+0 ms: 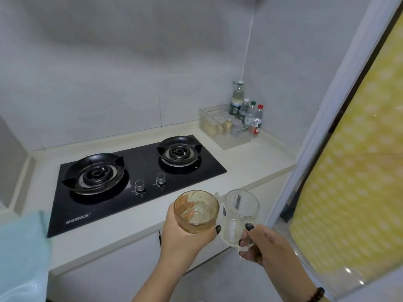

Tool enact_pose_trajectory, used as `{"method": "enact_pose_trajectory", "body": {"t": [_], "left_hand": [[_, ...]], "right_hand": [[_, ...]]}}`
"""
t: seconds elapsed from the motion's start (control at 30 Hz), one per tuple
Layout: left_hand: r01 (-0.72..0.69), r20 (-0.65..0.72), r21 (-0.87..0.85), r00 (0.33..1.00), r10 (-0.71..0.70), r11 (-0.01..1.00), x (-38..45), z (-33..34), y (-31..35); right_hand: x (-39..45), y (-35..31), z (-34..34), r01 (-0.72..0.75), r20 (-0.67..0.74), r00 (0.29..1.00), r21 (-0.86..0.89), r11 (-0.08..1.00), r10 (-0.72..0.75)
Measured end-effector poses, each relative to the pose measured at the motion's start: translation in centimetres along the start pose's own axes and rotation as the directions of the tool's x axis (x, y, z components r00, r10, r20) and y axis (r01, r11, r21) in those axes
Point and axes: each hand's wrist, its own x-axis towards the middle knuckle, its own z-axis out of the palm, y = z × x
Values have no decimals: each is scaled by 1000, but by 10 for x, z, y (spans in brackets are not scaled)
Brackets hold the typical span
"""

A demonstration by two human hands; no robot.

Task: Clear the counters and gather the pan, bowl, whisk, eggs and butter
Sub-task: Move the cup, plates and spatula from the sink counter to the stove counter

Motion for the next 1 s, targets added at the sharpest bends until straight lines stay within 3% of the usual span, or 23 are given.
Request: {"method": "enact_pose_trajectory", "body": {"t": [0.2, 0.37, 0.5, 0.87, 1.0], "left_hand": [[20, 66, -22, 998, -19, 1000, 100, 56, -15], [15, 66, -24, 998, -14, 1000, 193, 98, -20], [15, 92, -37, 996, -11, 999, 263, 125, -18], [38, 190, -40, 981, -30, 998, 375, 179, -33], [23, 139, -71, 990, -13, 997, 405, 193, -41]], "right_hand": [[102, -22, -19, -10, -28, 1000, -2, 1000, 10], [194, -53, -28, -78, -117, 990, 60, 995, 85], [258, -78, -37, -52, -181, 981, 76, 996, 65], [366, -120, -78, -3, -249, 969, 31, 1000, 11], [413, -135, -92, 0, -210, 978, 17, 1000, 3]]}}
